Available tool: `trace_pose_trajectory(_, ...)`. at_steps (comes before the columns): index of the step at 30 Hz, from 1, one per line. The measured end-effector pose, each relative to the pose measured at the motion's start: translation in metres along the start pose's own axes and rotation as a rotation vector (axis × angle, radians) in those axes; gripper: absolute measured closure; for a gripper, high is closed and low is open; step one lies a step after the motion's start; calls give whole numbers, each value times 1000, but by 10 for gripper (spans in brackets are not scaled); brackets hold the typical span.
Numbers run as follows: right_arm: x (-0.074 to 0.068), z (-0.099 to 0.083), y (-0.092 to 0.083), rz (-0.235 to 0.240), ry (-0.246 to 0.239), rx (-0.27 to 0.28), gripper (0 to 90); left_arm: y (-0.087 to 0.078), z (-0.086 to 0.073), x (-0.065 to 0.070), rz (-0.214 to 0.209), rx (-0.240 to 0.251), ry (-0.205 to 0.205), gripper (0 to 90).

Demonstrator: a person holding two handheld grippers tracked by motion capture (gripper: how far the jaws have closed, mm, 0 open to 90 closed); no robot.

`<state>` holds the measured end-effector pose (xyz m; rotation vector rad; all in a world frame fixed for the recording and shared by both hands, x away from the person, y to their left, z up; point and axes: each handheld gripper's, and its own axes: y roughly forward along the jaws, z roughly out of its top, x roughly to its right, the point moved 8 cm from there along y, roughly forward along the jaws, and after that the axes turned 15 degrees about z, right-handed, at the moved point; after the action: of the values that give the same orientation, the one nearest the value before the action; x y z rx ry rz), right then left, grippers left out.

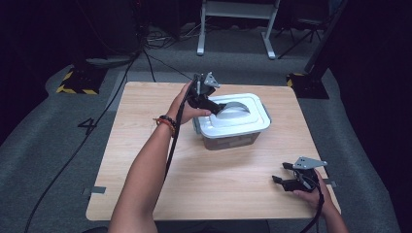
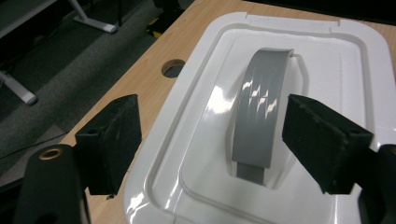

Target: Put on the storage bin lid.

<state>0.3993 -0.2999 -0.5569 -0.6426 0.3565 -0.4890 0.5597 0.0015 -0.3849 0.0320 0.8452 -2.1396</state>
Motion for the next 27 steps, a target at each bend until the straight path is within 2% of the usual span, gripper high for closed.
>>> trace_pose_trajectory(4, 0, 0, 0, 1, 0, 1, 251, -13, -6, -8, 22, 7, -7, 179)
trace_pose_trajectory(8, 0, 0, 0, 1, 1, 1, 251, -25, -11, -14, 57, 15, 16, 180)
trace_pose_trajectory(19, 0, 0, 0, 0, 1, 0, 250, -55, -33, -21, 88, 11, 36, 177)
trace_pose_trajectory(25, 0, 0, 0, 0, 1, 0, 250, -69, -45, -27, 121, 13, 38, 182)
trace_pose_trajectory(27, 0, 0, 0, 0, 1, 0, 250, -73, -49, -27, 132, 7, 53, 182)
